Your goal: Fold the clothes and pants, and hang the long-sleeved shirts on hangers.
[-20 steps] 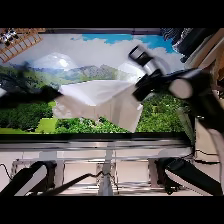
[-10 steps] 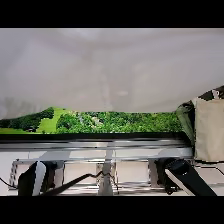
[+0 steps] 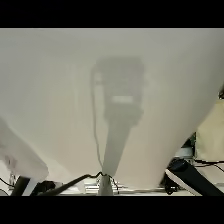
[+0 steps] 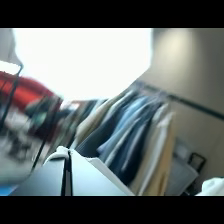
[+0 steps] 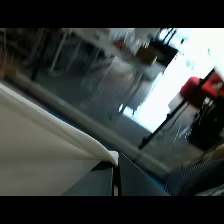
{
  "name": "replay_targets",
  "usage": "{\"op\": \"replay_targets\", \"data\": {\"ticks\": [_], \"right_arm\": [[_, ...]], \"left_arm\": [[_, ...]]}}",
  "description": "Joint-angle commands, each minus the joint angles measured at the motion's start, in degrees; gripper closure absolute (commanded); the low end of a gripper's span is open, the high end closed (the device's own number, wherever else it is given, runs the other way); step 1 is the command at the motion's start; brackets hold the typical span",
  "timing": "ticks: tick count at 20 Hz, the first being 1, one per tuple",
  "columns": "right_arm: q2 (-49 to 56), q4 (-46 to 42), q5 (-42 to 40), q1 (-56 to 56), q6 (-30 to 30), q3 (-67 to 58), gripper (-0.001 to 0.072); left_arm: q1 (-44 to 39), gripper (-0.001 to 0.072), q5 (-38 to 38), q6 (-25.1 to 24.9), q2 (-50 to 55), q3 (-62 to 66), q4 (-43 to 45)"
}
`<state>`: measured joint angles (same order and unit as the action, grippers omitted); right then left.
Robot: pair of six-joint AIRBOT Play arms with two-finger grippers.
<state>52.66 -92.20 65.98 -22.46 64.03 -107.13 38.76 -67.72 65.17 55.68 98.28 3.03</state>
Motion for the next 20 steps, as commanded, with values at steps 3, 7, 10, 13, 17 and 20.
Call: {"op": "replay_targets", "data": {"ticks": [3,7,10,13,17,20], "right_arm": [[25.51,-3.98,-6.64,5.9,4.0,8.87,0.0691],[44.13,-1.81,-32.09,11.58,3.98,8.96,0.0693],[53.37,-0.83,-49.51,13.66,5.27,8.92,0.0651],[53.37,3.72,-44.35,16.94,17.86,8.9,0.0217],[48.94,17.64,-8.02,25.83,19.71,9.33,0.0217],[45.77,29.53,11.21,33.81,13.97,16.94,0.0223]], "left_arm": [[-16.76,0.0703,9.18,-4.26,25.2,-7.34,18.03],[-19.82,0.0703,19.74,-7.13,45.07,-0.83,18.01],[-19.52,0.0632,20.83,-7.13,54.84,7.45,18.6],[-18.25,0.0055,16.0,-6.64,55.89,12.28,24.72],[-13.16,0.0248,-10.12,16.98,51.25,12.92,60.65],[-10.58,0.0248,-24.22,16.48,46.29,3.13,69.33]]}}
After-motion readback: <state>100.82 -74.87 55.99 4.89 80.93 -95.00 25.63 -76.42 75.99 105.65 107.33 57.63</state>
